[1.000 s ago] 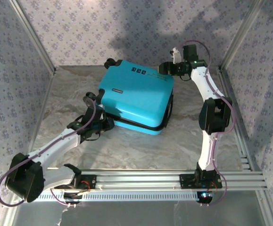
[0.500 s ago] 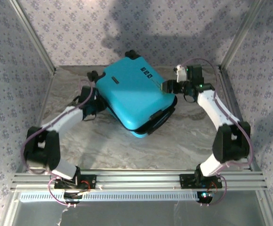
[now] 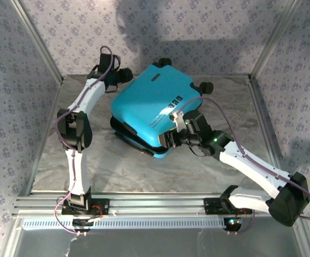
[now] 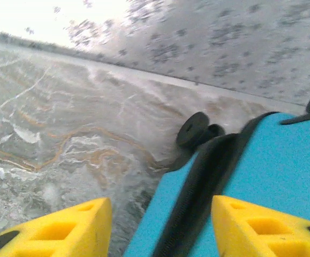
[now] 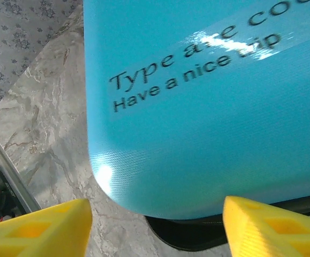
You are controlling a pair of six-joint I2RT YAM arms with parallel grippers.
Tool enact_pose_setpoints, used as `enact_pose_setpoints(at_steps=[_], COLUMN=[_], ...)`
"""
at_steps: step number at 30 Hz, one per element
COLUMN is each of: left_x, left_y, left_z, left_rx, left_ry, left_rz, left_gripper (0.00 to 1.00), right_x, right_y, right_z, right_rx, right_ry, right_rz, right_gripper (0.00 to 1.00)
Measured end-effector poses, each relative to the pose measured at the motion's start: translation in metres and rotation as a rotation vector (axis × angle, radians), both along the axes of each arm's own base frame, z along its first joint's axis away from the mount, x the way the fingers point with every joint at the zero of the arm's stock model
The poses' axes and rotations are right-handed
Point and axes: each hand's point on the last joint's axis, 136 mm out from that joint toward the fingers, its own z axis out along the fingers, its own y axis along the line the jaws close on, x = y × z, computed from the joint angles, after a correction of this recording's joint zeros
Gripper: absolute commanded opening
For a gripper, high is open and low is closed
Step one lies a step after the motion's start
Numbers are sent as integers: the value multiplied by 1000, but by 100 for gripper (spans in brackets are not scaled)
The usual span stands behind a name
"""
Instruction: Pack the luggage
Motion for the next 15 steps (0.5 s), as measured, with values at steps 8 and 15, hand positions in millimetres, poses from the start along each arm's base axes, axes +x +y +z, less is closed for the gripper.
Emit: enact_pose_setpoints(at_steps=[8, 15], left_x=[-61, -142], left_y=[30, 79], left_z=[31, 3], left_rx=[108, 201], left_ry=[32, 117], left_rz=[47, 176], left_gripper=[55, 58], right_x=[15, 2], right_y=[-40, -43], right_z=[12, -20], right_rx=[-10, -78], right_ry=[-30, 16], right_rz=[-119, -63], right_gripper=[70, 68])
